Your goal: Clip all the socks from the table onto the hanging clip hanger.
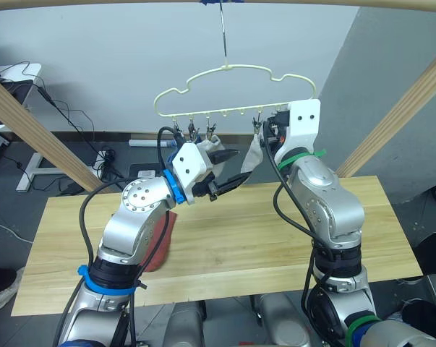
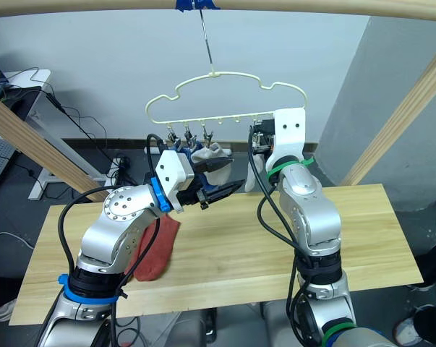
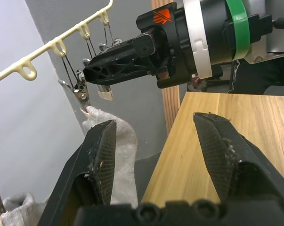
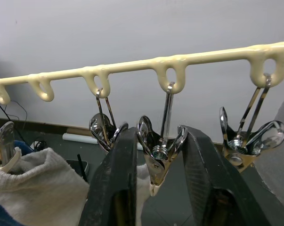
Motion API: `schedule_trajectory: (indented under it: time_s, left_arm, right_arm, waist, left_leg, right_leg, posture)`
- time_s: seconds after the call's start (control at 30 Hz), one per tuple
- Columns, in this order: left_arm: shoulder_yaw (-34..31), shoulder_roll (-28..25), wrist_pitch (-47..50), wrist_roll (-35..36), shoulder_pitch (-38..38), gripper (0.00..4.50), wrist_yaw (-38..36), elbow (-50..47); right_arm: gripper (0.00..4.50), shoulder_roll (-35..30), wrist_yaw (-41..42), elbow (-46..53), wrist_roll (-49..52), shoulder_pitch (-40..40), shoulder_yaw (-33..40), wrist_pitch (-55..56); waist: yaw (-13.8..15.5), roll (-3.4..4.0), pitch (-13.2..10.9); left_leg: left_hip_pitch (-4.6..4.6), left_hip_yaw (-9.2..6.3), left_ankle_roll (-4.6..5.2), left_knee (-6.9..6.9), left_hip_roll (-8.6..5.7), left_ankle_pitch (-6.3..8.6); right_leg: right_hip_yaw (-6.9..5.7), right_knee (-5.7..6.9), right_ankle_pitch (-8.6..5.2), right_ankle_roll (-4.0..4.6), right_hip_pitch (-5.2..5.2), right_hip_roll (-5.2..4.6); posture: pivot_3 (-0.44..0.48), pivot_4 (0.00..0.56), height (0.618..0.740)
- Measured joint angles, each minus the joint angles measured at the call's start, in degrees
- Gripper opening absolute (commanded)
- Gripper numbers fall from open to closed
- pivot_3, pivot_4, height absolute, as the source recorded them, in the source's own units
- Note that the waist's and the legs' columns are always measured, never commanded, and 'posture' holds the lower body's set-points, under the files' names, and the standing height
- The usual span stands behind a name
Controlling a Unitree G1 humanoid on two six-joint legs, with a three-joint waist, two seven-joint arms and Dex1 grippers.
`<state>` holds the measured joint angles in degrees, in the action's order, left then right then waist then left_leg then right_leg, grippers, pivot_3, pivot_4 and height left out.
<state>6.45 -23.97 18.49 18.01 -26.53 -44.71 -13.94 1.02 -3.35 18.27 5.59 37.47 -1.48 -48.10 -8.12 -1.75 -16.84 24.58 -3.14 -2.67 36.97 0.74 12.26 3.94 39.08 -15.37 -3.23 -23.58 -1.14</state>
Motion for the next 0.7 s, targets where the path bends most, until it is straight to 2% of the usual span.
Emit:
schedule_trajectory:
  time_s: [0.03, 0.4, 0.7]
  left_arm:
    - [0.0, 0.0, 0.0, 0.0, 0.0, 2.87, 0.0, 0.0]
    - [0.0, 0.0, 0.0, 0.0, 0.0, 2.87, 0.0, 0.2]
    - [0.0, 0.0, 0.0, 0.0, -0.1, 2.87, 0.0, 0.3]
  right_arm:
    - [2.54, 0.0, 0.0, 0.0, 0.0, 0.0, 0.0, 0.0]
    - [2.54, 0.8, -1.0, 0.0, -0.4, 0.0, -0.3, 0.3]
    - [2.54, 4.1, -4.5, 0.0, -1.0, -0.1, 1.5, 1.5]
  waist:
    - [0.0, 0.00, 0.0]
    - [0.0, 0.00, 0.0]
    - [0.0, 0.00, 0.0]
  left_leg:
    - [0.00, 0.00, 0.00, 0.00, 0.00, 0.00]
    - [0.00, 0.00, 0.00, 0.00, 0.00, 0.00]
    - [0.00, -0.01, 0.00, 0.00, 0.01, 0.00]
  right_leg:
    - [0.00, 0.00, 0.00, 0.00, 0.00, 0.00]
    - [0.00, 0.00, 0.00, 0.00, 0.00, 0.00]
    - [-0.01, 0.00, 0.00, 0.00, 0.00, 0.00]
  posture:
    - [-0.191, 0.229, 0.740]
    - [-0.191, 0.229, 0.740]
    - [-0.191, 0.229, 0.740]
